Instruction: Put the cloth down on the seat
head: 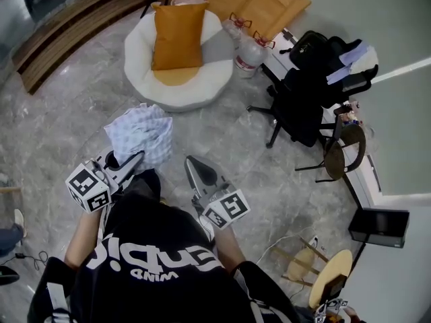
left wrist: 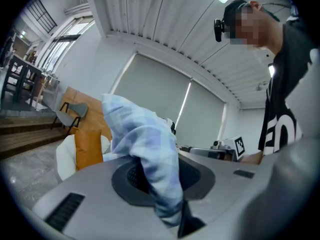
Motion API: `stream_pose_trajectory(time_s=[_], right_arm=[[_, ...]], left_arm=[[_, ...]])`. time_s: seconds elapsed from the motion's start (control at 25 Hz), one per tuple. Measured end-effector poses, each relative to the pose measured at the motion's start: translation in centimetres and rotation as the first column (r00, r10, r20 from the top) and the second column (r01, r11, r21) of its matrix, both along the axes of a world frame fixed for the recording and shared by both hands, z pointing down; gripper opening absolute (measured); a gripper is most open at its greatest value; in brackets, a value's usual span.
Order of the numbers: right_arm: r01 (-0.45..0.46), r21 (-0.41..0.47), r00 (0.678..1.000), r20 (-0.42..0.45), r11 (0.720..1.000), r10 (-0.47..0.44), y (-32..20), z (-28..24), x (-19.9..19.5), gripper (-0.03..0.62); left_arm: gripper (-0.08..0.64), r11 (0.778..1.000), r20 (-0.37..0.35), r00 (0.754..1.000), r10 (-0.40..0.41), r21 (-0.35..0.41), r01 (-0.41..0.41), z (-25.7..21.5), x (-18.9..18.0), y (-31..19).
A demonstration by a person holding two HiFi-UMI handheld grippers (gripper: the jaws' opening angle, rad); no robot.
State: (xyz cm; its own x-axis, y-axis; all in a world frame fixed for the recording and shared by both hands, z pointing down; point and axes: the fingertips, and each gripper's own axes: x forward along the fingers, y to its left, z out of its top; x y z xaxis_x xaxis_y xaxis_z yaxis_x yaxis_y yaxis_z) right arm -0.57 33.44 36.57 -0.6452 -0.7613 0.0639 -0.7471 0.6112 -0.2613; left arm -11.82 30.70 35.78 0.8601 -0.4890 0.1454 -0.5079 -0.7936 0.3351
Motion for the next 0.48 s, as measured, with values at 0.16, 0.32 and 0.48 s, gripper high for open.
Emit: stream_pose_trajectory(time_s=[0.16,0.32,0.48], right_arm=[[0.001,-0.005,1.0,0.009,1.0,-0.001,-3.8,-0.8,0.3,0.02],[0.008,-0.004,1.0,0.008,1.0,-0.007,-5.4,-0.9,-0.1,0.02],[0.007,-0.009,1.0,0.005,1.0,-0.007,-8.6,-1.3,-0.6,0.02]], left_arm=[[0.086,1.0,0.008,1.0,0.01,-0.016,-0.01,-0.9,0.8,-3.5],[0.086,1.0,0.003,1.0,0.01,-0.011,-0.01,-1.2,0.6,-5.2],[0.086,1.0,-0.002,1.0,0.017,-0.018,-0.017,-1.5,0.1,-8.5]])
